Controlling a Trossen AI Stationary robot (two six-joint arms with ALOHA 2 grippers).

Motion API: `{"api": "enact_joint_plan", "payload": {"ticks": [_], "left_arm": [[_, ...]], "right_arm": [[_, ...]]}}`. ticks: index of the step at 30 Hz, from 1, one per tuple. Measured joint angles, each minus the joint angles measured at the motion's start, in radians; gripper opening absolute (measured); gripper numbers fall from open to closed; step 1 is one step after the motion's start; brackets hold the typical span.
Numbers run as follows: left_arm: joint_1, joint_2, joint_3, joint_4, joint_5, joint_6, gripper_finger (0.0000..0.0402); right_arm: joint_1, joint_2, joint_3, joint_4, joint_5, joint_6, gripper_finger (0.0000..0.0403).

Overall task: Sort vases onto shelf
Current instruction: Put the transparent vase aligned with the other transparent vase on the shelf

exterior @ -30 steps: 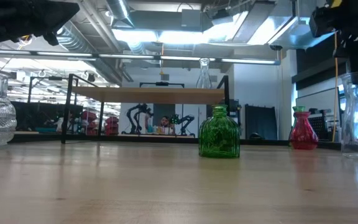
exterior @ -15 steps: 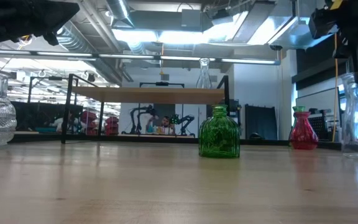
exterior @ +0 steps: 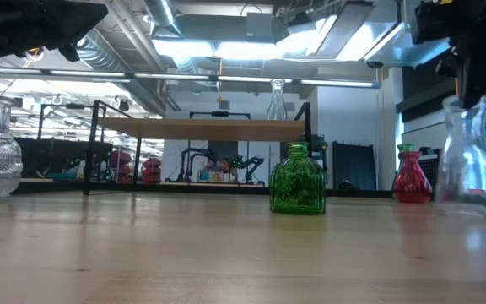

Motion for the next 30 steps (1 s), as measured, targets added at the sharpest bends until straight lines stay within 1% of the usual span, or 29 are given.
{"api": "enact_joint_plan", "payload": {"ticks": [3,6,9,14,17,21,25,30], "left_arm": [[0.000,0.000,0.000,0.000,0.000,0.000,0.0000],[0.000,0.000,0.000,0.000,0.000,0.000,0.0000],[0.000,0.000,0.000,0.000,0.000,0.000,0.0000],[0.000,0.000,0.000,0.000,-0.001,0.000,0.0000],[0.000,0.000,0.000,0.000,-0.001,0.000,0.0000],[0.000,0.000,0.000,0.000,-0.001,-0.001,0.0000],[0.000,0.000,0.000,0.000,-0.001,-0.001,0.0000],[0.000,0.000,0.000,0.000,-0.001,-0.001,0.0000]], "right_arm": [[0.000,0.007,0.003,0.045,0.009,-0.030,0.0006],[0.000,0.020,0.024,0.048,0.042,-0.067,0.0003],[0.000,0.041,0.058,0.053,0.097,-0.108,0.0003],[0.000,0.086,0.095,0.094,0.137,-0.190,0.0002],[-0.014,0.121,0.097,0.141,0.136,-0.250,0.0002],[-0.060,0.162,0.108,0.189,0.099,-0.315,0.0001],[-0.105,0.200,0.197,0.153,0.101,-0.359,0.0001],[-0.151,0.247,0.364,0.093,0.101,-0.429,0.0001]]}}
